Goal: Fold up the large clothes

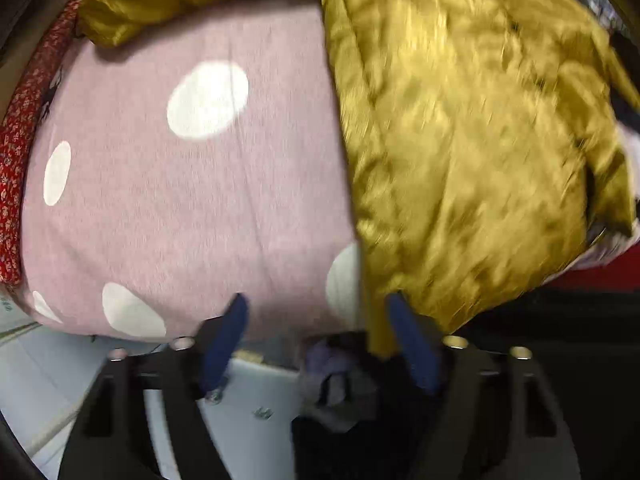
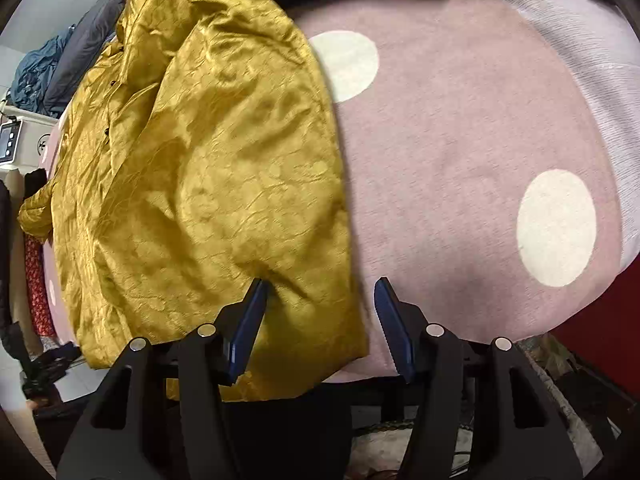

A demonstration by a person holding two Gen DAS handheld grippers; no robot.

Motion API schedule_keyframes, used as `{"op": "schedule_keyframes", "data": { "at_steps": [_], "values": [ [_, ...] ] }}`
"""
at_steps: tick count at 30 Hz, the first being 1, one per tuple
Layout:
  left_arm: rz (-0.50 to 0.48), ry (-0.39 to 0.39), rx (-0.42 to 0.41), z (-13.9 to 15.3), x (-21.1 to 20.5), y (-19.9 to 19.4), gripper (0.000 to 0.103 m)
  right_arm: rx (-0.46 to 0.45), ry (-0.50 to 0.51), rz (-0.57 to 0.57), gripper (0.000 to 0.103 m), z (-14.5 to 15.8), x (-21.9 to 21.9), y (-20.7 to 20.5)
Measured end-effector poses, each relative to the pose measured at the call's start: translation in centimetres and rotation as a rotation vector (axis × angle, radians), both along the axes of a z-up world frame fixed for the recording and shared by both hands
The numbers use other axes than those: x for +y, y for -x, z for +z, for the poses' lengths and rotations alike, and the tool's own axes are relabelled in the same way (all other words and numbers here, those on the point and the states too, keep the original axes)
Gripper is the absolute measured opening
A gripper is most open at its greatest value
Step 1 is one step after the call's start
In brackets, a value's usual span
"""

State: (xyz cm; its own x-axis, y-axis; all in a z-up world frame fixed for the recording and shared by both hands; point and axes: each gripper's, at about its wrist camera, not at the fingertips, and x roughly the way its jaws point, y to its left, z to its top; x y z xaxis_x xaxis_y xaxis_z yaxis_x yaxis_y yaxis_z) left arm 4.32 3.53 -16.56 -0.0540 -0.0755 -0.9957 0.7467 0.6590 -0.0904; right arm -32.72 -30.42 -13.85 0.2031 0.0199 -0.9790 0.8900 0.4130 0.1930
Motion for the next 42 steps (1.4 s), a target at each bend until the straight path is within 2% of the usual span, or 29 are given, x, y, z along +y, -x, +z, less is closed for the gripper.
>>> {"op": "schedule_keyframes", "data": {
  "at_steps": [2, 6, 8, 9, 10, 11, 12, 13, 15, 17, 20, 22, 24, 27, 28, 29, 31, 33, 35, 37, 38, 40, 42],
  "values": [
    [0.029, 0.043, 0.036, 0.1, -0.6, -0.5, 0.086, -0.003, -0.008, -0.023, 0.057, -0.4, -0.4, 0.4],
    [0.024, 0.021, 0.11, -2.6, -1.9, 0.7, 0.085, -0.045, -0.132, -0.069, 0.057, -2.8, -0.7, 1.6],
    [0.005, -0.015, 0.145, -4.2, -2.6, 1.7, 0.07, -0.058, -0.111, -0.056, 0.056, -2.7, -0.3, 1.5],
    [0.002, -0.013, 0.165, -4.2, -1.4, 2.2, 0.052, -0.078, -0.126, -0.04, 0.053, -2.6, 0.0, 1.3],
    [0.005, -0.002, 0.18, -4.0, -1.3, 2.6, 0.039, -0.101, -0.143, -0.024, 0.039, -2.4, 0.3, 1.1],
    [-0.001, 0.008, 0.181, -3.9, -1.3, 3.0, 0.034, -0.12, -0.153, -0.005, 0.022, -2.1, 0.6, 0.8],
    [-0.026, 0.019, 0.171, -3.1, -2.1, 3.3, 0.025, -0.139, -0.155, 0.007, 0.02, -1.6, 0.9, 0.5],
    [-0.051, 0.026, 0.157, -2.3, -2.3, 3.5, 0.02, -0.16, -0.157, 0.008, 0.017, -0.8, 1.1, 0.4],
    [-0.09, 0.062, 0.135, -0.3, -2.0, 3.4, 0.017, -0.181, -0.148, 0.029, 0.013, 1.0, 1.7, 0.2],
    [-0.116, 0.093, 0.114, 1.5, -1.7, 2.9, 0.016, -0.142, -0.11, 0.09, 0.011, 3.4, 2.3, 0.3],
    [-0.134, 0.065, 0.078, 3.2, -2.0, 0.4, 0.016, -0.014, -0.069, 0.157, 0.011, 5.7, 2.4, 1.1],
    [-0.131, 0.035, 0.086, 2.3, -1.3, -2.0, 0.016, 0.042, -0.088, 0.157, 0.011, 6.0, 2.0, 2.0],
    [-0.132, -0.006, 0.092, 0.8, -1.0, -2.2, 0.017, 0.064, -0.133, 0.171, 0.011, 5.3, 2.0, 2.1],
    [-0.127, -0.079, 0.091, -1.4, -2.0, -2.1, 0.028, 0.105, -0.127, 0.197, 0.022, 3.6, 2.4, 0.7],
    [-0.136, -0.094, 0.085, -1.7, -2.4, -1.9, 0.034, 0.148, -0.121, 0.201, 0.032, 3.1, 2.6, 0.0],
    [-0.147, -0.105, 0.072, -1.7, -2.7, -1.6, 0.038, 0.203, -0.096, 0.208, 0.035, 2.7, 3.0, -0.6],
    [-0.161, -0.108, 0.01, -0.5, -2.5, -2.1, 0.054, 0.251, -0.036, 0.211, 0.036, 3.2, 3.5, -0.7],
    [-0.138, -0.077, -0.033, 1.7, -1.9, -3.7, 0.056, 0.274, 0.03, 0.205, 0.036, 4.4, 3.4, -1.4],
    [-0.09, -0.03, -0.067, 4.0, -1.8, -5.1, 0.058, 0.231, 0.117, 0.211, 0.036, 6.6, 3.2, -2.5],
    [-0.048, 0.026, -0.114, 6.1, -2.7, -6.4, 0.064, 0.159, 0.149, 0.217, 0.038, 8.0, 2.8, -3.9],
    [-0.042, 0.044, -0.133, 6.8, -3.5, -6.7, 0.066, 0.12, 0.156, 0.226, 0.042, 8.5, 2.6, -5.0],
    [-0.065, 0.095, -0.172, 7.9, -6.1, -6.5, 0.076, 0.079, 0.152, 0.266, 0.046, 8.4, 2.8, -8.2],
    [-0.117, 0.119, -0.195, 7.8, -8.0, -5.8, 0.077, 0.076, 0.157, 0.349, 0.046, 7.9, 3.4, -11.3]
  ]
}}
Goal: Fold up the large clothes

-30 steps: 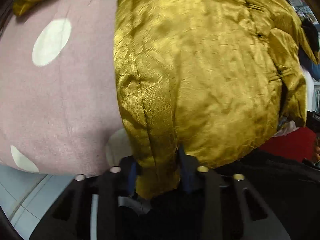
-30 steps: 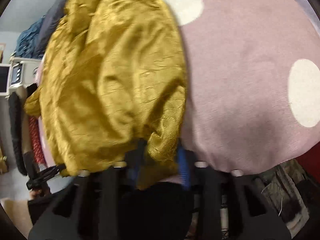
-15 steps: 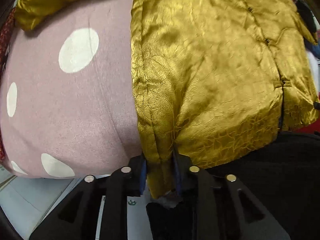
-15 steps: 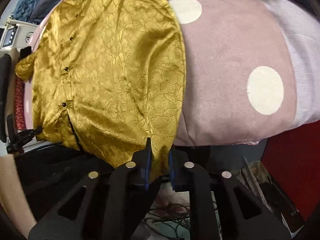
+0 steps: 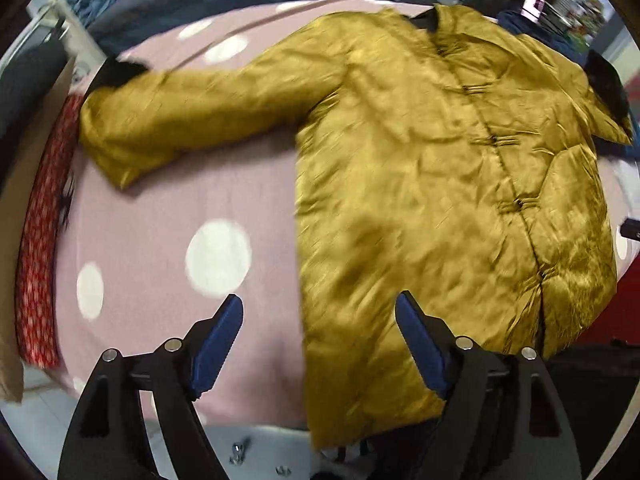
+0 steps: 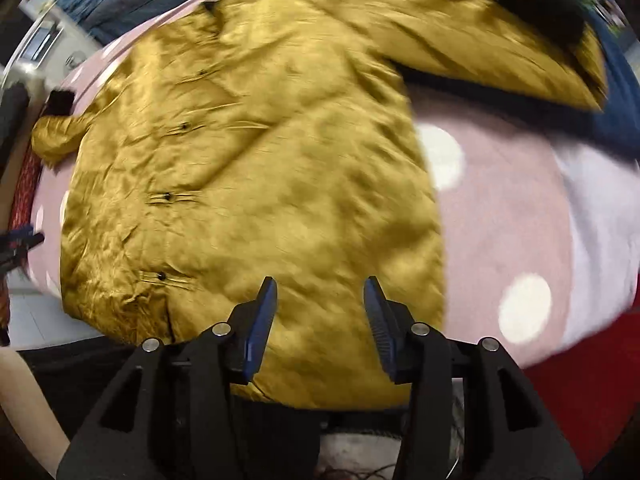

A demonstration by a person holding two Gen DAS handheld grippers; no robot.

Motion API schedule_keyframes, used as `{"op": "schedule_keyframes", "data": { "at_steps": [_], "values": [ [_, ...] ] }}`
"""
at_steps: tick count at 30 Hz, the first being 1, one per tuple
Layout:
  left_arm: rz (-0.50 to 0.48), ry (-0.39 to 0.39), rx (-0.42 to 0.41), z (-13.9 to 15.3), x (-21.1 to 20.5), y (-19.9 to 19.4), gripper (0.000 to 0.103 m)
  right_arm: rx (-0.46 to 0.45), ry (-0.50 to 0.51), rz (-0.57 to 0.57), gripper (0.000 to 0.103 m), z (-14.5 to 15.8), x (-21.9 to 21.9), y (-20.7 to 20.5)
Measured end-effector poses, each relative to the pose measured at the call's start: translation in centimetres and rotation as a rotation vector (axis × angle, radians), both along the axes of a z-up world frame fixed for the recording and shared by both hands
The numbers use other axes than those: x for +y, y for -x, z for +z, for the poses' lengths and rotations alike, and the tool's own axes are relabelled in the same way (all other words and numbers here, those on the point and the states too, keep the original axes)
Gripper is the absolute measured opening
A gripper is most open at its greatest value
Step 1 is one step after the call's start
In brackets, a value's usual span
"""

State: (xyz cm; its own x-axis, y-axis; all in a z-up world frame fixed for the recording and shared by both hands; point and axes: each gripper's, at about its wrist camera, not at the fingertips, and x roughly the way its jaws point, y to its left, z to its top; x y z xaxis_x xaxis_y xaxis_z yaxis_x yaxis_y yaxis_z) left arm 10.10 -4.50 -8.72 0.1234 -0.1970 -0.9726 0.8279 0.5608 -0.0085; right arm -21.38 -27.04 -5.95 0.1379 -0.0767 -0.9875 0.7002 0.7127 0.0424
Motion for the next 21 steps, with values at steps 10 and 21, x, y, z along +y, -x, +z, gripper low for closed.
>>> {"op": "schedule_keyframes", "data": {
  "at_steps": [10, 21],
  "values": [
    [-0.129, -0.092, -0.007, -8.9, -6.5, 7.2, 0.079, 0.229, -0.01, 0.306, 0.046, -8.7, 5.3, -7.4],
    [-0.056, -0.175, 0.041, -14.0, -7.2, 7.9, 0.098, 0.437, 0.16, 0.381, 0.098, -12.6, 6.7, -7.4]
  ]
}}
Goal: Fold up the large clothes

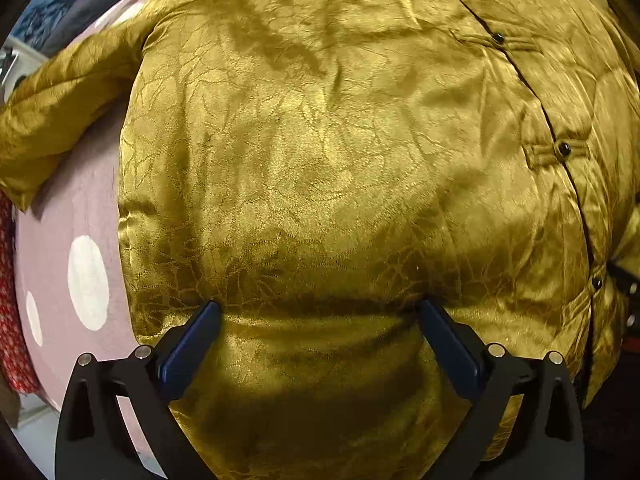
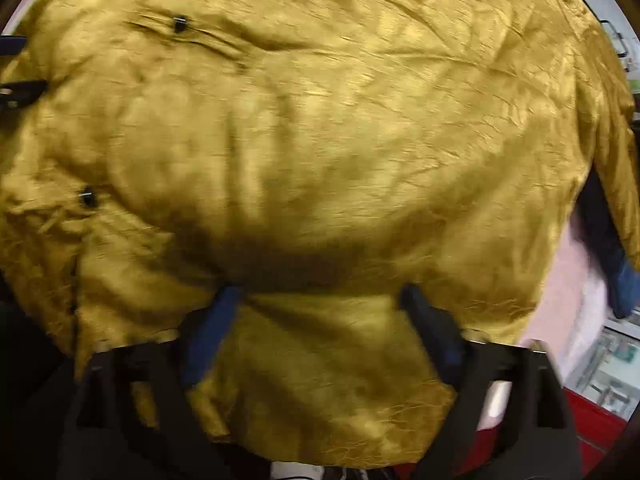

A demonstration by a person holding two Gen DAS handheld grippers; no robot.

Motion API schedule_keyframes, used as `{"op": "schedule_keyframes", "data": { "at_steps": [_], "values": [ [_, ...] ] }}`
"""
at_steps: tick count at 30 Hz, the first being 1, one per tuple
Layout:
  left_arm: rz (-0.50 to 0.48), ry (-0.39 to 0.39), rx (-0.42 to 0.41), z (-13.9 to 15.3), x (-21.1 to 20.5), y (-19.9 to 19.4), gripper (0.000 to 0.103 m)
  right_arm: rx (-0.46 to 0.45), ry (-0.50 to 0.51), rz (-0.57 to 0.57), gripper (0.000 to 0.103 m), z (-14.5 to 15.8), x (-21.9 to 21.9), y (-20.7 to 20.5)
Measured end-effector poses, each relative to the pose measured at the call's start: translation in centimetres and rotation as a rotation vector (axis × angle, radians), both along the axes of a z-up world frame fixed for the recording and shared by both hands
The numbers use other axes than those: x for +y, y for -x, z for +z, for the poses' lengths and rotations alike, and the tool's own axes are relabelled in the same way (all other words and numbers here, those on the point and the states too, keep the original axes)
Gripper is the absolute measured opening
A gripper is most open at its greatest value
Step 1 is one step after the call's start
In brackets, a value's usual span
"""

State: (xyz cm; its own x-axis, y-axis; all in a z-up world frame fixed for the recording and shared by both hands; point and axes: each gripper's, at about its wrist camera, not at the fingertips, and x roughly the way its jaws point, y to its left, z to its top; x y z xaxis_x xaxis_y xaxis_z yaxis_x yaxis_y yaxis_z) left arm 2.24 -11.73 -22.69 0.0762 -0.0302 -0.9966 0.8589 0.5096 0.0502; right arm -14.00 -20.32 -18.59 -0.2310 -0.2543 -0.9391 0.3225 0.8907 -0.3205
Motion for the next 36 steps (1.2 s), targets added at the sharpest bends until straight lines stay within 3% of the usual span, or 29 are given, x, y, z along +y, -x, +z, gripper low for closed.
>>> {"op": "schedule_keyframes", "data": {
  "at_steps": [5, 13, 20, 22, 27, 33, 36],
  "values": [
    [0.009, 0.006, -0.009, -0.3, -0.3, 0.0, 0.098, -0.011, -0.166, -0.178, 0.098, -0.5, -3.3, 0.4],
    [0.015, 0.009, -0.023, 0.7, 0.5, 0.3, 0.098, -0.085, -0.172, -0.142, 0.099, -0.1, -2.7, 3.1],
    [0.036, -0.031, -0.092, 2.8, -0.6, 1.7, 0.097, -0.119, -0.16, -0.105, 0.098, 0.8, -2.1, 5.8],
    [0.04, -0.014, -0.099, 3.8, -1.1, 2.1, 0.097, -0.158, -0.117, -0.094, 0.098, 2.6, -2.4, 6.6],
    [0.061, 0.039, -0.108, 7.0, -3.3, 3.5, 0.097, -0.351, 0.089, -0.07, 0.098, 9.1, -5.1, 8.0],
    [0.034, 0.058, -0.153, 9.8, -6.2, 5.6, 0.097, -0.488, 0.366, -0.157, 0.098, 17.0, -13.4, 10.6],
    [0.037, 0.06, -0.159, 10.6, -6.3, 6.4, 0.097, -0.476, 0.477, -0.202, 0.098, 19.6, -18.7, 11.9]
  ]
}}
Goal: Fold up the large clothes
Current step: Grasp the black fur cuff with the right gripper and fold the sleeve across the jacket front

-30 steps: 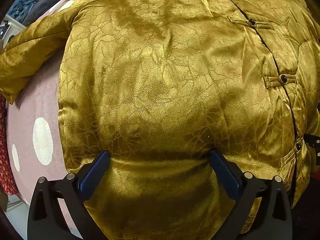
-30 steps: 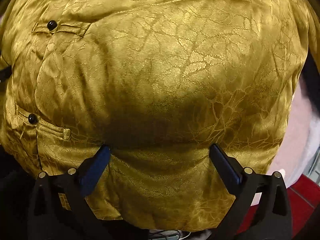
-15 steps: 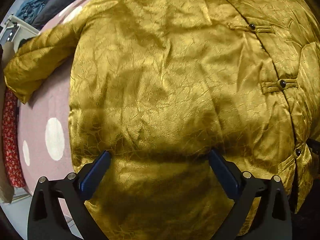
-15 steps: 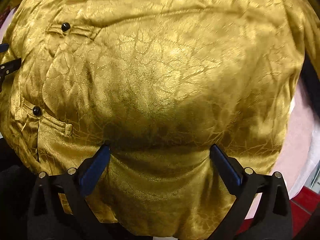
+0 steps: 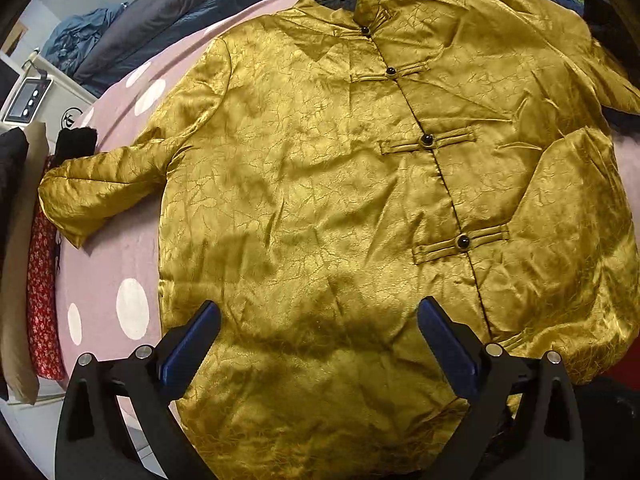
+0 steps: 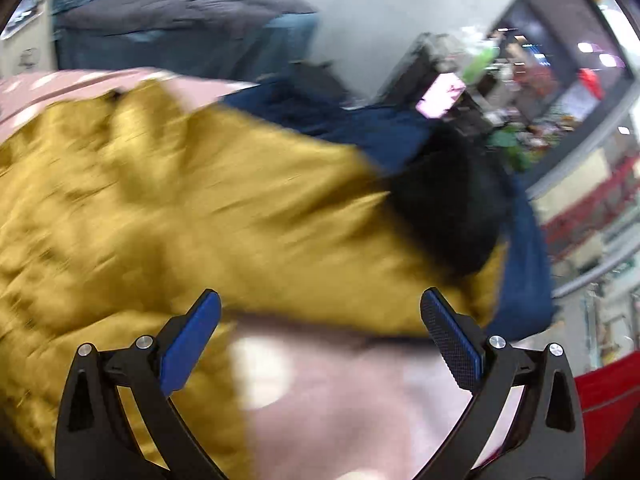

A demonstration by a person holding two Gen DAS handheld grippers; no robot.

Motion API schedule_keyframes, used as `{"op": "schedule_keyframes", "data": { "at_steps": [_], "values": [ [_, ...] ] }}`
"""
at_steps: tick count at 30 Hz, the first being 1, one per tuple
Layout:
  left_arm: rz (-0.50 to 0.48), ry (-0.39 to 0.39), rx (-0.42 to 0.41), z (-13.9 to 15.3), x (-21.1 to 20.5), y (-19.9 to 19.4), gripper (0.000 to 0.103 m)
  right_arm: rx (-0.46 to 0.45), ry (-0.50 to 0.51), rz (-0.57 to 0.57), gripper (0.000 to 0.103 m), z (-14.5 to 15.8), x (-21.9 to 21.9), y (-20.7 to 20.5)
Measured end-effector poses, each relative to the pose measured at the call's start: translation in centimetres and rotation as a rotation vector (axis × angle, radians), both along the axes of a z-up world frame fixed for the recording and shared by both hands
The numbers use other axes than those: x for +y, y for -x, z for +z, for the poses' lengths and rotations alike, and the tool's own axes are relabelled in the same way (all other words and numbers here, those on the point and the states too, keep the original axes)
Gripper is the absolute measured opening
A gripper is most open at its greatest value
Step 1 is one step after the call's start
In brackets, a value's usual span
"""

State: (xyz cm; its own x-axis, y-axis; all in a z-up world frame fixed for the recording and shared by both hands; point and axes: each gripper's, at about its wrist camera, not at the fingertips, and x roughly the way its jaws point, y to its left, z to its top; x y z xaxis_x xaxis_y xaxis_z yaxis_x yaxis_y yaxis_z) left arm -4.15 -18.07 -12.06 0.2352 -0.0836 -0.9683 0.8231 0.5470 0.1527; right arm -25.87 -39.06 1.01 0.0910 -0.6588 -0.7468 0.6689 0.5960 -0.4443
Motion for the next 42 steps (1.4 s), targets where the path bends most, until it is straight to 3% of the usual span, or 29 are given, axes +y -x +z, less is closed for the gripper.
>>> {"op": "schedule_keyframes", "data": {
  "at_steps": [4, 9, 10, 11, 12, 14, 18, 23, 26, 30, 36, 42],
  "values": [
    [0.024, -0.016, 0.007, 0.0, 0.6, 0.4, 0.097, 0.089, 0.066, -0.05, 0.097, -0.8, -5.5, 0.1],
    [0.045, -0.017, 0.003, 0.0, 1.4, -0.6, 0.097, 0.213, 0.202, -0.053, 0.081, -1.3, -9.9, -0.1],
    [0.048, -0.016, 0.0, 0.2, 1.4, -0.6, 0.097, 0.219, 0.203, -0.059, 0.072, -1.4, -10.6, -0.2],
    [0.052, -0.017, -0.003, 0.2, 1.4, -0.6, 0.097, 0.215, 0.184, -0.066, 0.042, -1.5, -11.2, 0.2],
    [0.055, -0.02, -0.004, 0.2, 1.5, -0.6, 0.097, 0.195, 0.148, -0.074, 0.026, -1.3, -11.9, 0.6],
    [0.059, -0.027, -0.004, 0.2, 1.7, -0.4, 0.097, 0.11, 0.132, -0.105, 0.016, 0.4, -12.6, 2.0],
    [0.071, -0.039, 0.007, -0.1, 2.2, -0.1, 0.097, 0.0, 0.222, -0.198, 0.014, 5.0, -13.9, 5.4],
    [0.073, -0.041, 0.024, -0.8, 2.2, 0.2, 0.097, -0.063, 0.341, -0.319, 0.012, 11.1, -16.8, 11.4],
    [0.072, -0.037, 0.033, -1.2, 1.8, 0.4, 0.097, -0.03, 0.346, -0.347, 0.012, 11.3, -18.2, 12.5],
    [0.085, -0.023, 0.049, -1.7, 1.3, 0.5, 0.097, -0.103, 0.227, -0.392, 0.012, 10.5, -19.3, 13.3],
    [0.072, 0.007, 0.056, -1.9, 0.5, 0.4, 0.097, -0.291, 0.119, -0.259, 0.012, 10.5, -15.0, 8.7],
    [0.115, 0.038, 0.007, -1.6, 1.3, -0.4, 0.097, -0.412, 0.015, 0.101, 0.012, 11.8, -8.1, -4.2]
  ]
}}
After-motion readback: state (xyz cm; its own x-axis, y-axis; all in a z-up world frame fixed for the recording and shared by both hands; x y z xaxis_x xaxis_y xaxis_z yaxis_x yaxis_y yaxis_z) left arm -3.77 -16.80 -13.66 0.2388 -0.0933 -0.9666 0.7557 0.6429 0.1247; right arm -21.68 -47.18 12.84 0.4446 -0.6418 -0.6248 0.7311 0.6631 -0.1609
